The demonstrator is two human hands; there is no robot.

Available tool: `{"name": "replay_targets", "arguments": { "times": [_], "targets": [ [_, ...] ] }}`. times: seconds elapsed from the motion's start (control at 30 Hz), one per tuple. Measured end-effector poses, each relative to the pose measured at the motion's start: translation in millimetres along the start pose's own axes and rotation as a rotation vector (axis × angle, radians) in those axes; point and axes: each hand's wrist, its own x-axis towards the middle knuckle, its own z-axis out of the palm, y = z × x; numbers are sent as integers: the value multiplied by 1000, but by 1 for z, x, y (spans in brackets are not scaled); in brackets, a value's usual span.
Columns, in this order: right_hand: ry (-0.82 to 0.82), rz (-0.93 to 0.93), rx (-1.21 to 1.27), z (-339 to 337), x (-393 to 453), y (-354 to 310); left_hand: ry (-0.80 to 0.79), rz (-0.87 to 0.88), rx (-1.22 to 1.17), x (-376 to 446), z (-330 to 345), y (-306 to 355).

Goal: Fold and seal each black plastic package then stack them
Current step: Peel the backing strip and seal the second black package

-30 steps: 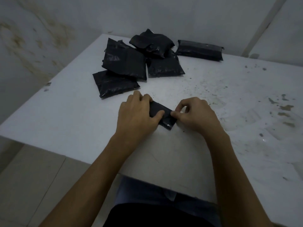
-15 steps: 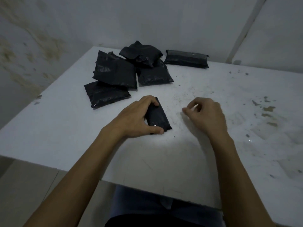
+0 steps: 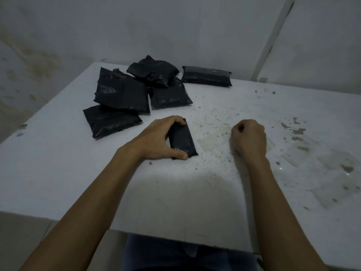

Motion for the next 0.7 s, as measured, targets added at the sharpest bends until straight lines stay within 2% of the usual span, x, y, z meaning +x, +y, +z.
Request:
{"name": "replay_targets", "arguments": {
  "times": [0.17, 0.3, 0.47, 0.7],
  "targets": [
    [-25, -35, 19, 2, 0, -3, 21, 8, -8, 0, 2, -5],
    [-79, -71, 262, -11, -6, -18, 25, -6, -14, -1, 2, -4],
    [-219, -237, 461, -18, -13, -33, 26, -5, 0, -3, 2, -3],
    [-209, -401, 412, -27, -16, -34, 29, -3, -8, -2, 3, -4]
  ]
}}
